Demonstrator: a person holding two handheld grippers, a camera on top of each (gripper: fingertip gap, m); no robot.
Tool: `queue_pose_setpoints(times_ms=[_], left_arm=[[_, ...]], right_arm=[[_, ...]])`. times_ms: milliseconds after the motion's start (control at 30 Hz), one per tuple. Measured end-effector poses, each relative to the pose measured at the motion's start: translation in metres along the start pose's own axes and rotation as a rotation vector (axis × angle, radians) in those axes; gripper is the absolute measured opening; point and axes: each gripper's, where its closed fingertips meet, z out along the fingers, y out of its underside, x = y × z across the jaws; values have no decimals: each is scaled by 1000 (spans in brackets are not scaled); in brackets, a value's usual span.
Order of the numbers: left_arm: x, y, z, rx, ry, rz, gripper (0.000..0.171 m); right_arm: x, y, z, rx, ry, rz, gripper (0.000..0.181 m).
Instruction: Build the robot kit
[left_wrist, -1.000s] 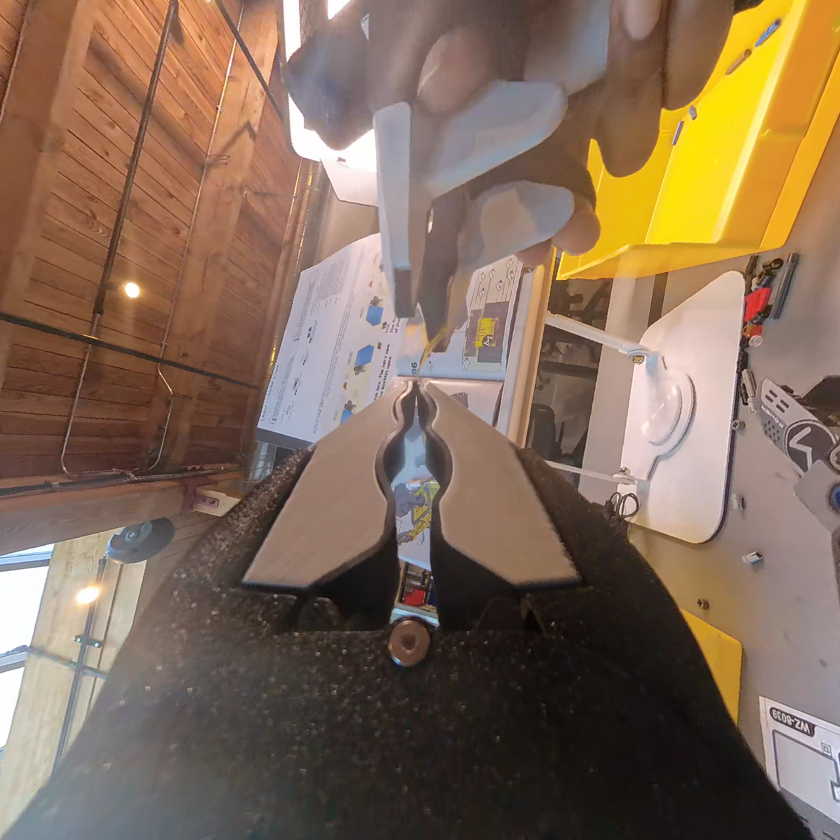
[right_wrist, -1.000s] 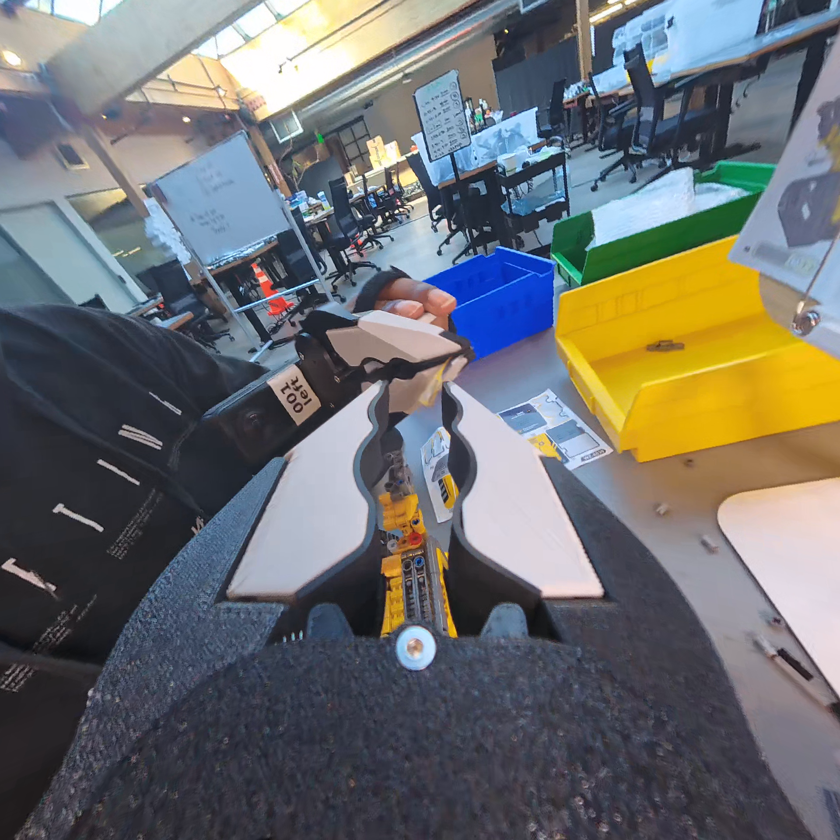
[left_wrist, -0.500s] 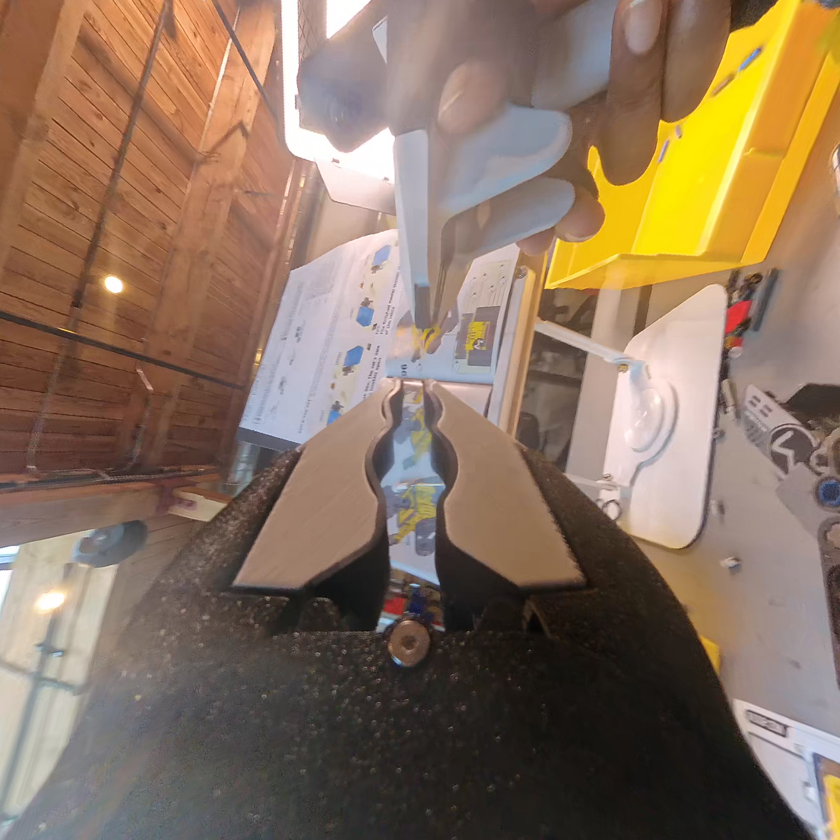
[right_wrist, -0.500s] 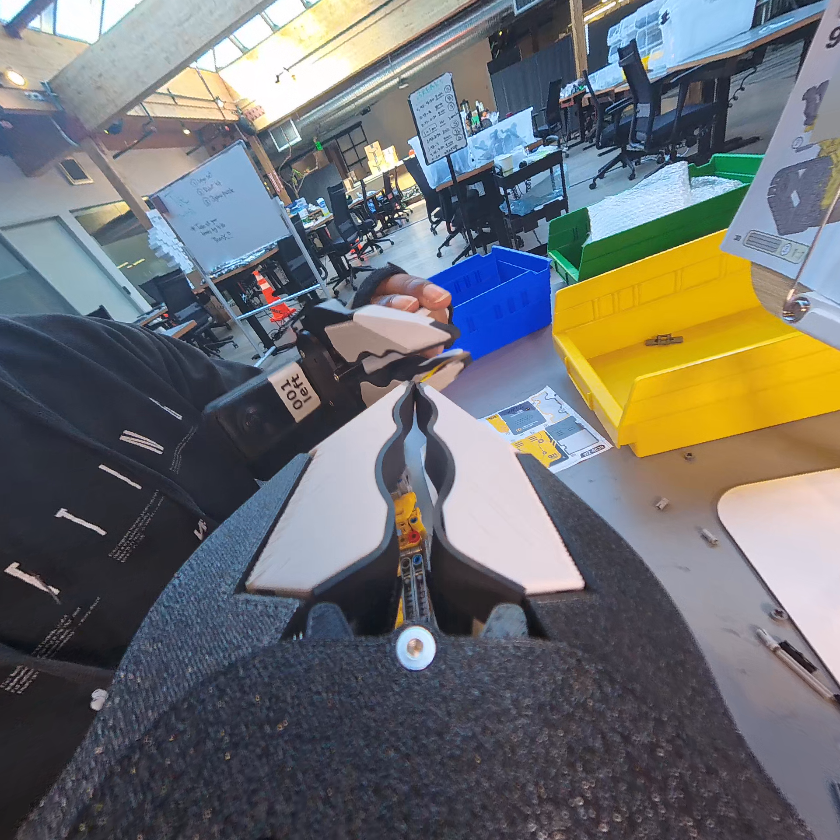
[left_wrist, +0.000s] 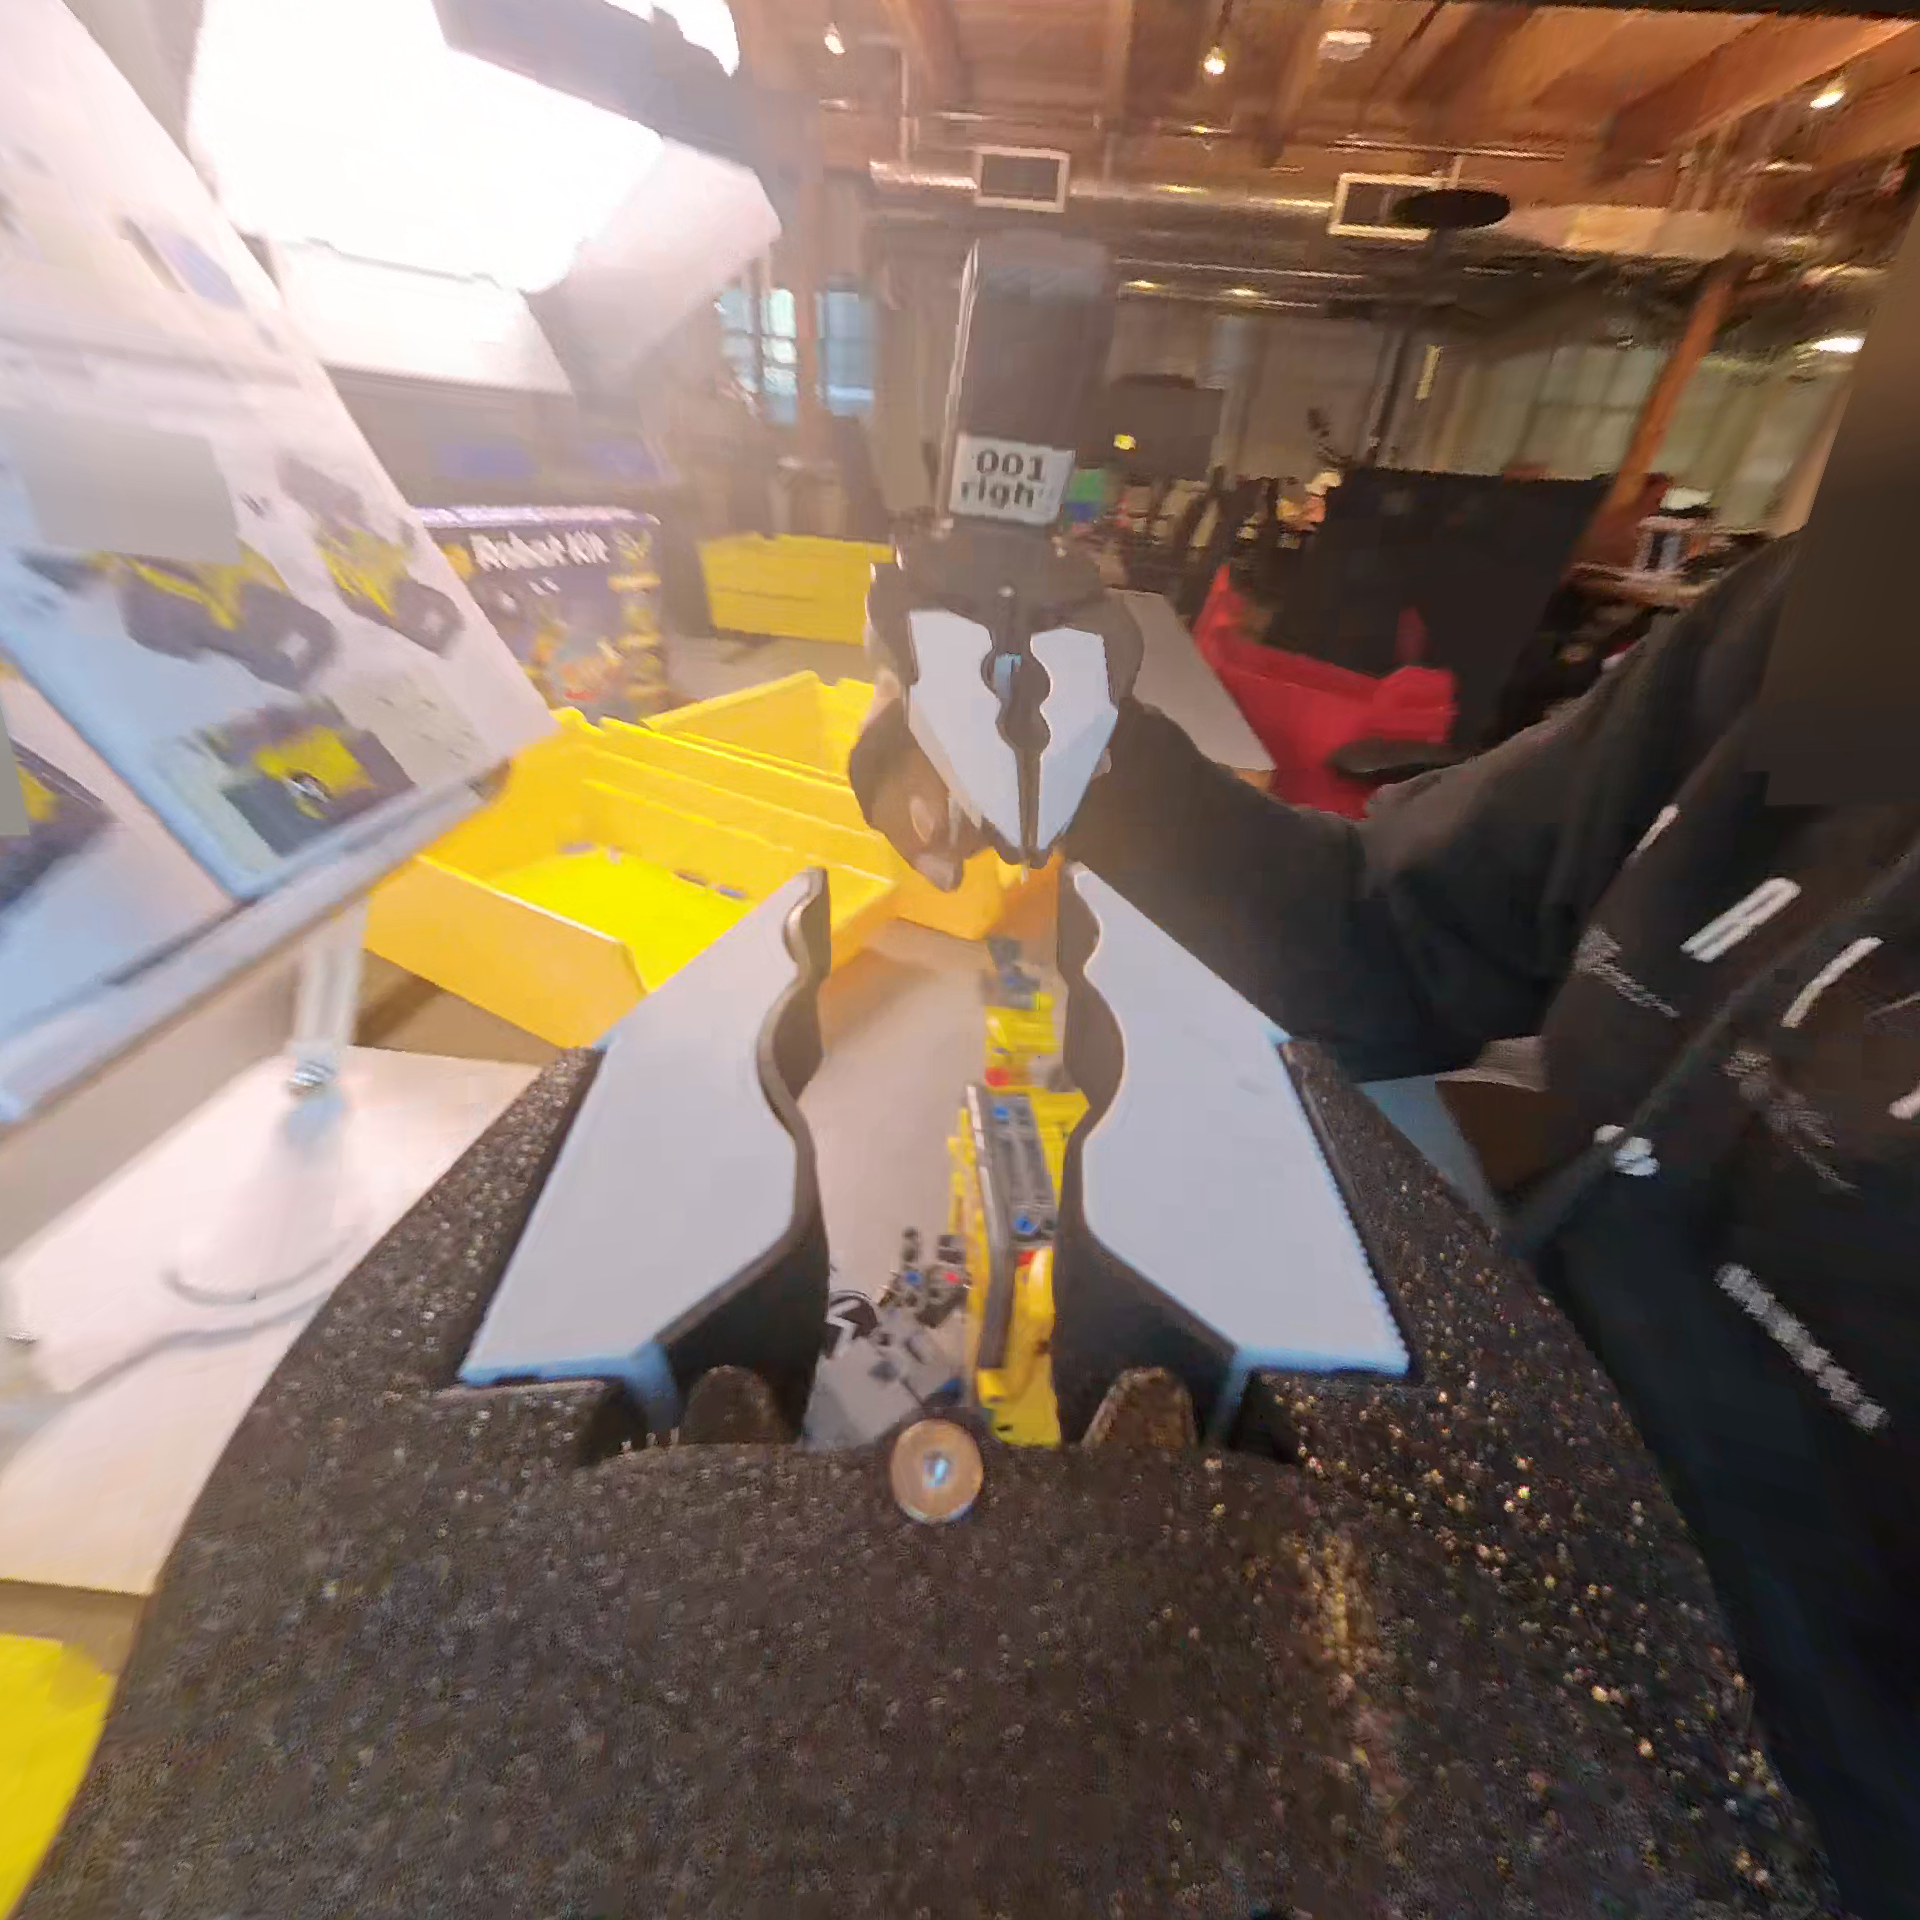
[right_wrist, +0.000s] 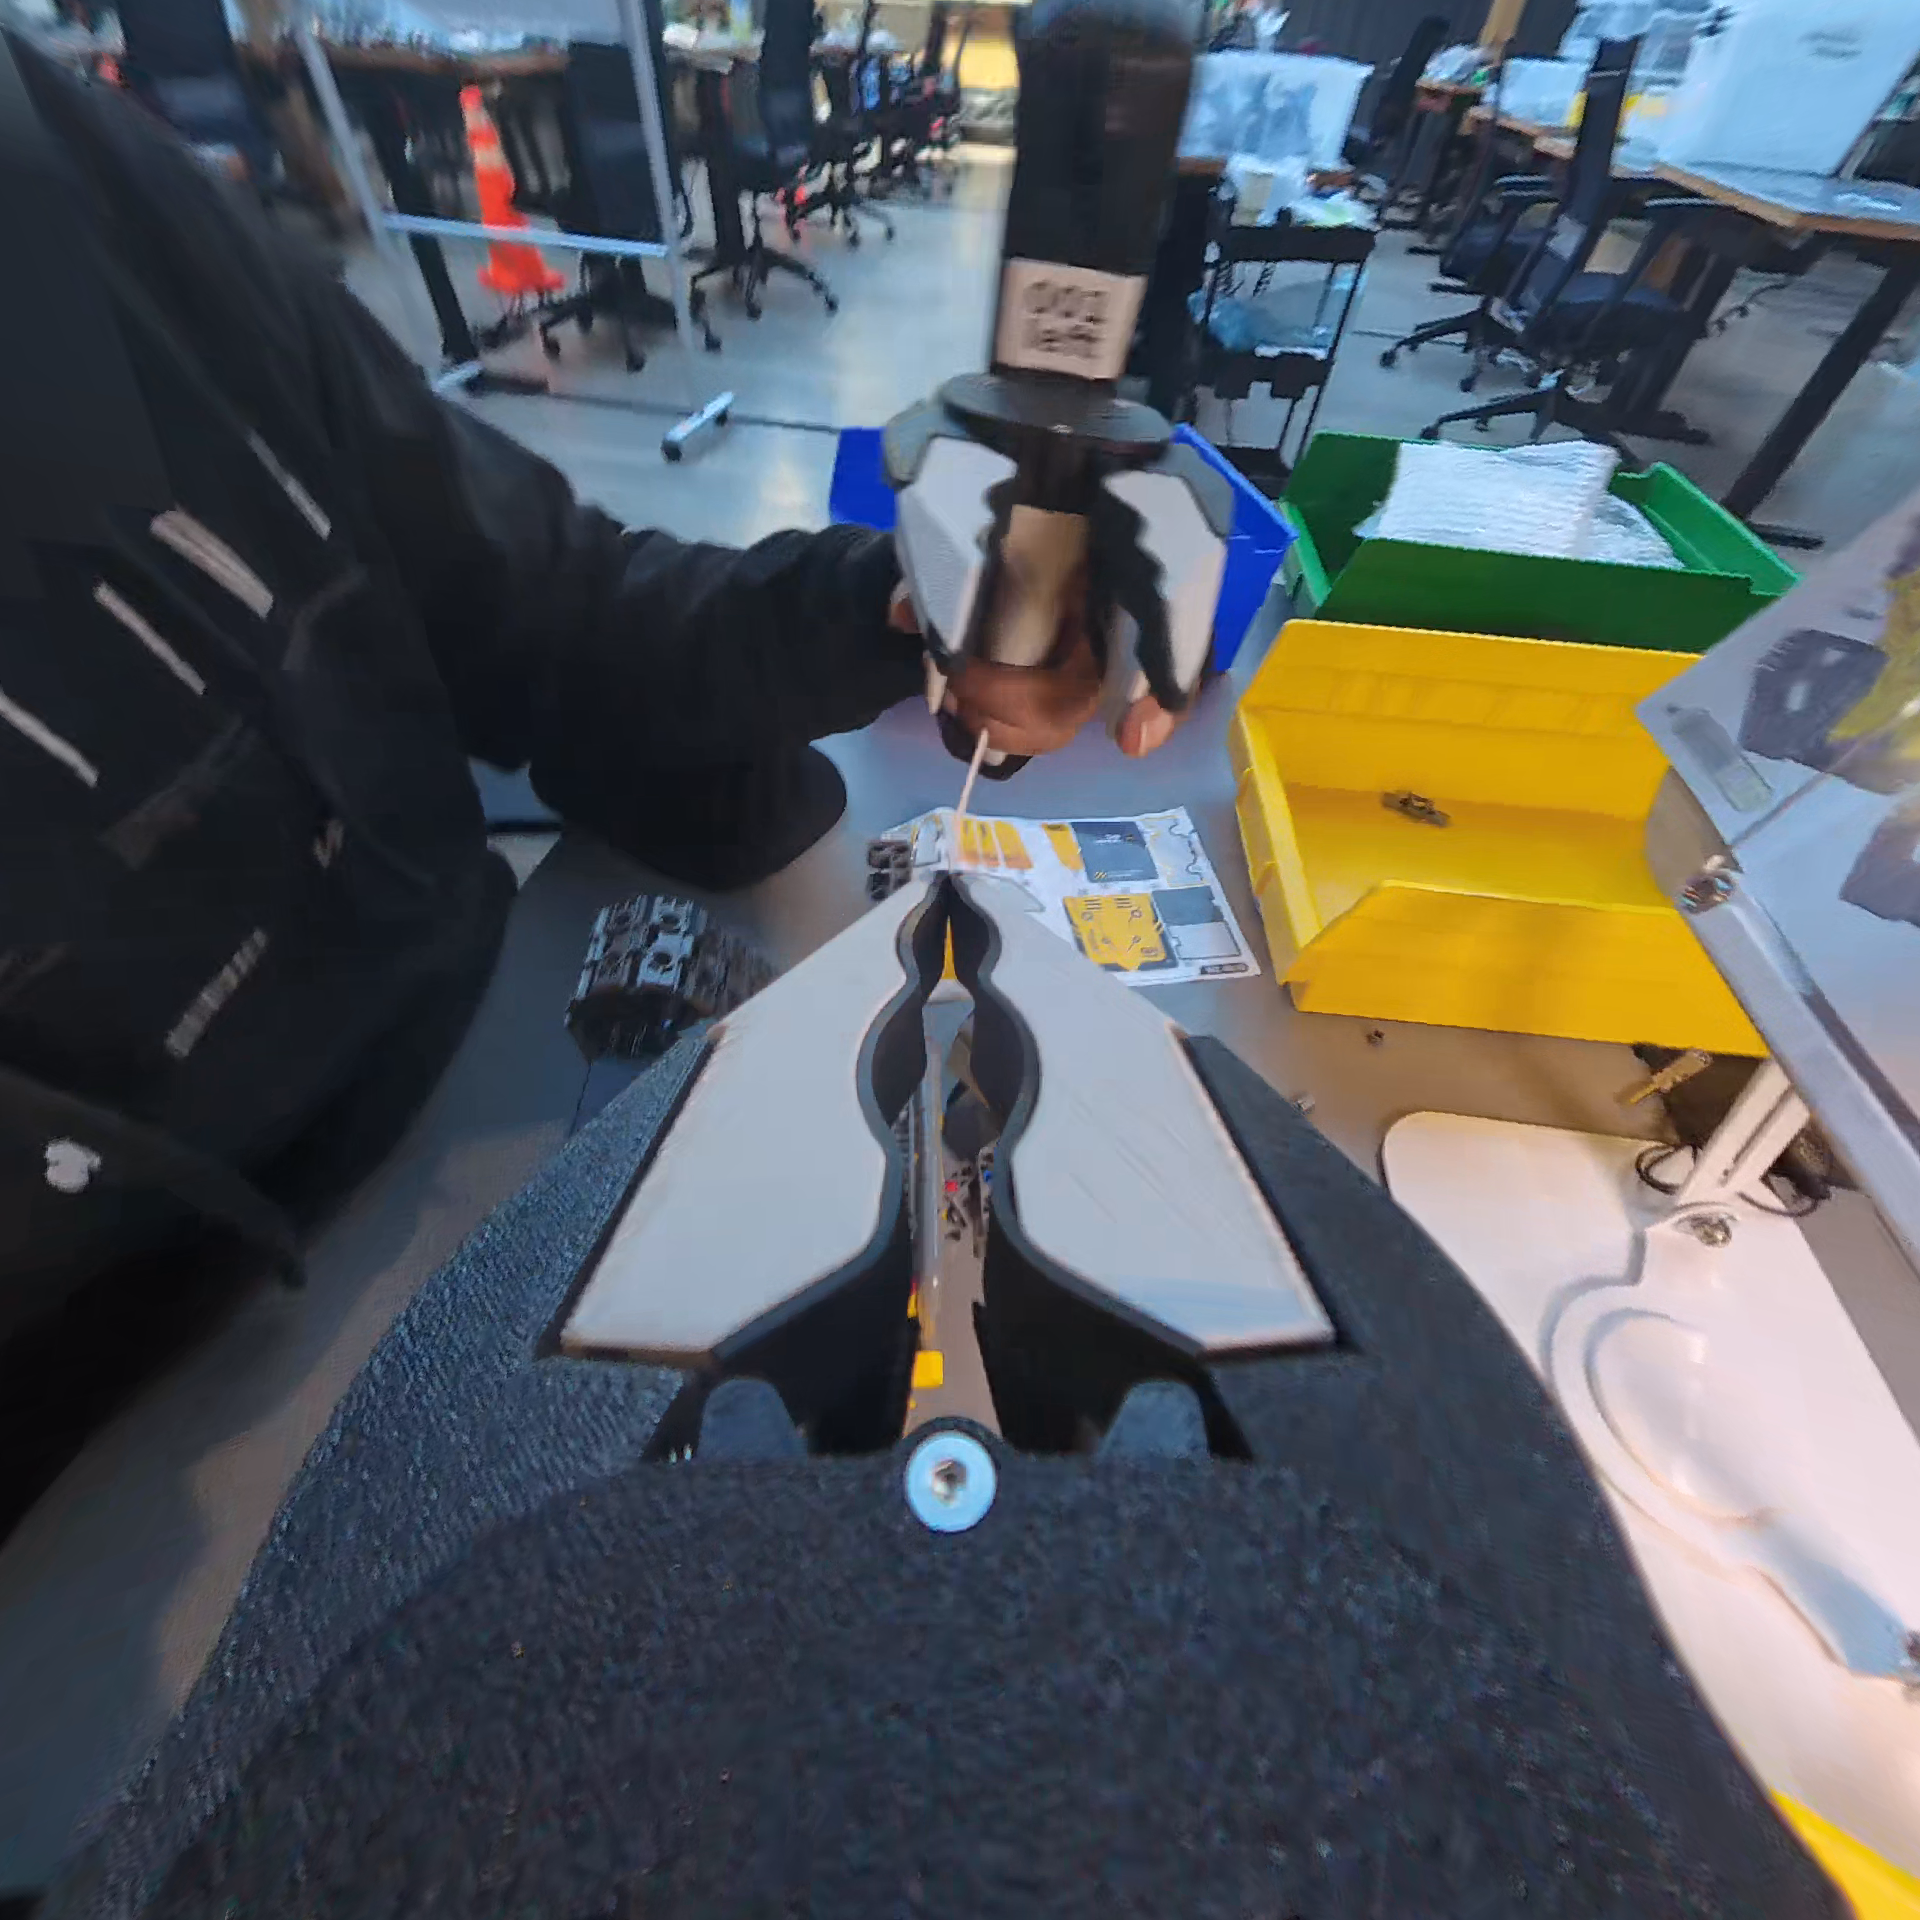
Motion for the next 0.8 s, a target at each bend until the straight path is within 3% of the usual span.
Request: queue_pose_setpoints(times_ms=[200,533,800], left_arm=[[22,8,12,-29,141,-84,32],[21,29,21,-158,87,-30,9],[15,22,20,-111,49,-22,0]], right_arm=[[-11,7,6,-34,-57,-28,0],[-9,18,9,-80,-62,3,0],[0,13,6,-39,-27,16,0]])
